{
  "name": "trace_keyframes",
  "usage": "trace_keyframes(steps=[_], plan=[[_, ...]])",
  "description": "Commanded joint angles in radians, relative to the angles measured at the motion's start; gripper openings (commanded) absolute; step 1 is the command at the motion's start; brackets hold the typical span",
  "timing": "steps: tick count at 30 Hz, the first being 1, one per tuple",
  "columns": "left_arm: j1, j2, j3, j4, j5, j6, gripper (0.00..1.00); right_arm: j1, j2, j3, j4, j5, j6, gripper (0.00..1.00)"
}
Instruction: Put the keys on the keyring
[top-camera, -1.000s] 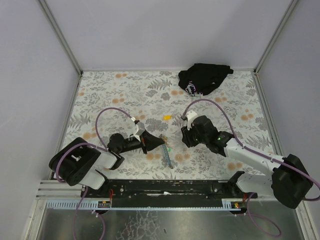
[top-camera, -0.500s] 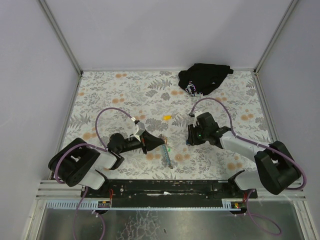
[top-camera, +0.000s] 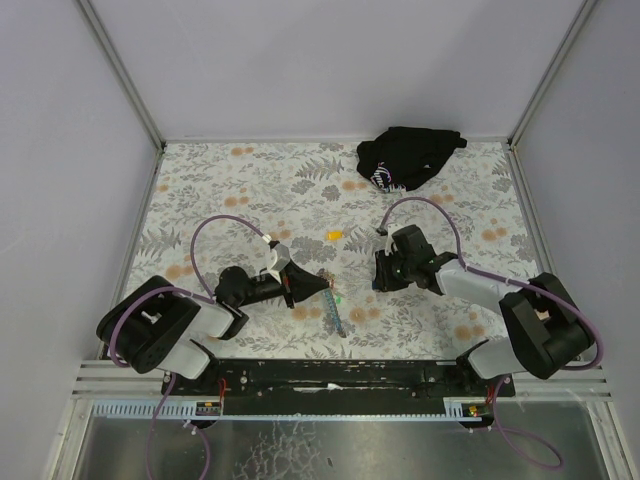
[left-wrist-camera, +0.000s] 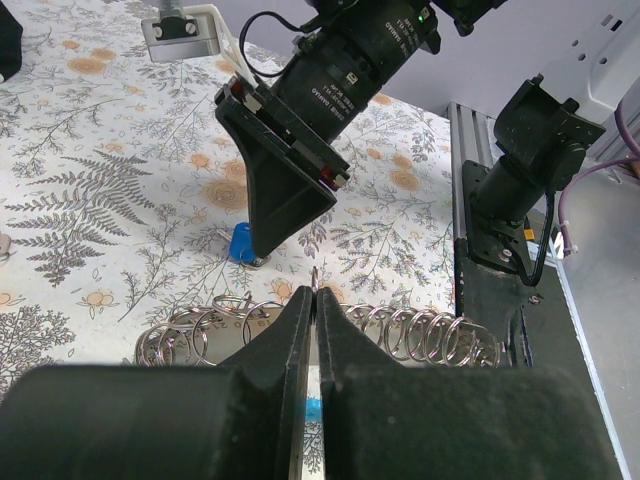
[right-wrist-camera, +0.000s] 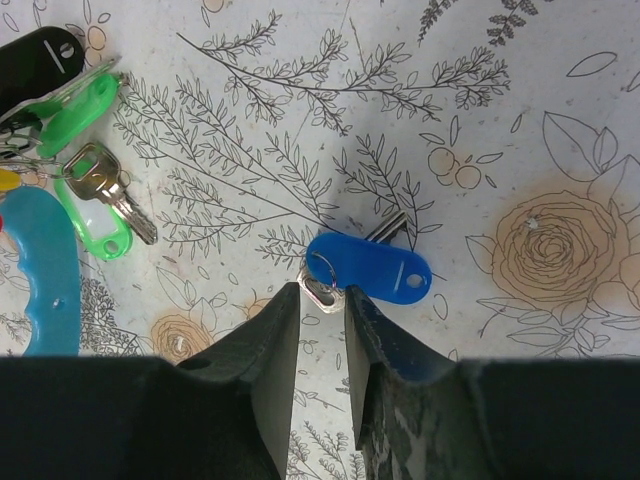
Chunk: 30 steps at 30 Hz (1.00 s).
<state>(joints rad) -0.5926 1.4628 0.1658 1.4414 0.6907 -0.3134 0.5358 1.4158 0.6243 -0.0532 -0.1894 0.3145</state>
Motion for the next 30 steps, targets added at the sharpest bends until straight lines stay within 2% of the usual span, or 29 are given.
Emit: trace_keyframes(steps=[1, 19, 30], plan=[[0.001, -0.009, 0.018, 0.037, -0.001, 0.018, 0.00, -0.007, 0.023, 0.018, 0.034, -0.020, 0.003, 0.31], [0.001, 0.001, 0.028, 0.032, 0.004, 0.015, 0.00, -0.006, 0.077, 0.062, -0.004, -0.018, -0.026, 0.27], [0.002, 0.004, 0.029, 0.030, 0.004, 0.016, 0.00, -0.002, 0.003, 0.101, -0.116, -0.028, -0.123, 0.29]])
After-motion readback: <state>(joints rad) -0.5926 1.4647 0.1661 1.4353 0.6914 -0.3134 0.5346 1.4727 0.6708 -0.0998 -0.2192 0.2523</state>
